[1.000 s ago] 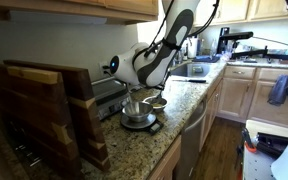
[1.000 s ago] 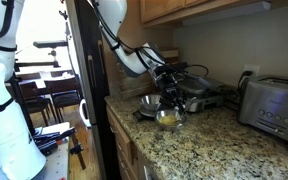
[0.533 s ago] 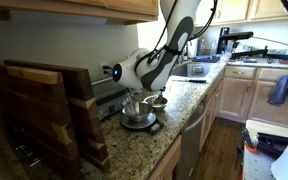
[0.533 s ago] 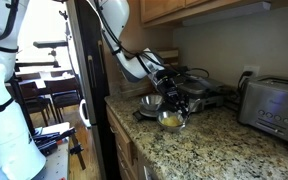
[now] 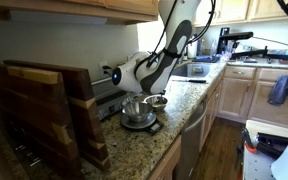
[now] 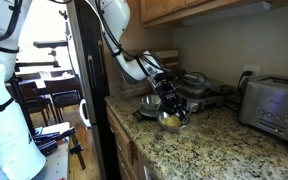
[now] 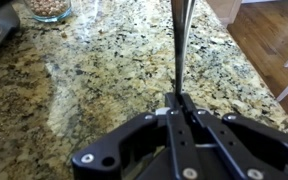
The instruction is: Use the spoon to scoop some powder from the bowl on the right into the bowl on the left
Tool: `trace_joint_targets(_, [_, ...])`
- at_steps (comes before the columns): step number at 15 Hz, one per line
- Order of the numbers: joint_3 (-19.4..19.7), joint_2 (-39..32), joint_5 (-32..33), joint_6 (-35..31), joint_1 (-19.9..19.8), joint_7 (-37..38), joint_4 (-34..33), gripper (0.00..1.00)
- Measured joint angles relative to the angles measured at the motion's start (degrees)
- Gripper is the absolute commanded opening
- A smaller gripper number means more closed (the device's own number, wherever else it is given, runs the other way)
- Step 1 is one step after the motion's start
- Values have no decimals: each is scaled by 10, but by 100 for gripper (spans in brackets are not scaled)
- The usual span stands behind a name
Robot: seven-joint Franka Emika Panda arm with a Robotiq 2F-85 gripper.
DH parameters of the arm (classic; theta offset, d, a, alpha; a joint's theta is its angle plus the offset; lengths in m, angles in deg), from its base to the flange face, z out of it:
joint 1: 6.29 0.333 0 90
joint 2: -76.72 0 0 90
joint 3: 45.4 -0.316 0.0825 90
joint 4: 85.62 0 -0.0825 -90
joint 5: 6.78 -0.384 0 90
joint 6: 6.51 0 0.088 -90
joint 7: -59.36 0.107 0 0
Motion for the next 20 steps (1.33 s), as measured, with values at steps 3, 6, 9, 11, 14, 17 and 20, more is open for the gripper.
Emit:
trace_joint_targets(3, [-4, 0, -32, -7, -3, 0, -1, 4])
trace_joint_targets(6, [-10, 0, -75, -24, -10, -2, -1, 4])
trace_joint_targets(9, [-12, 3, -106, -36, -17, -4, -1, 4])
trace_joint_targets(11, [-12, 6, -117, -42, -21, -6, -1, 4])
trace_joint_targets(14, [-12, 9, -128, -49, -25, -6, -1, 4])
trace_joint_targets(17, [-12, 11, -134, -57, -29, -6, -1, 4])
trace_joint_targets(20, [-12, 13, -140, -64, -31, -6, -1, 4])
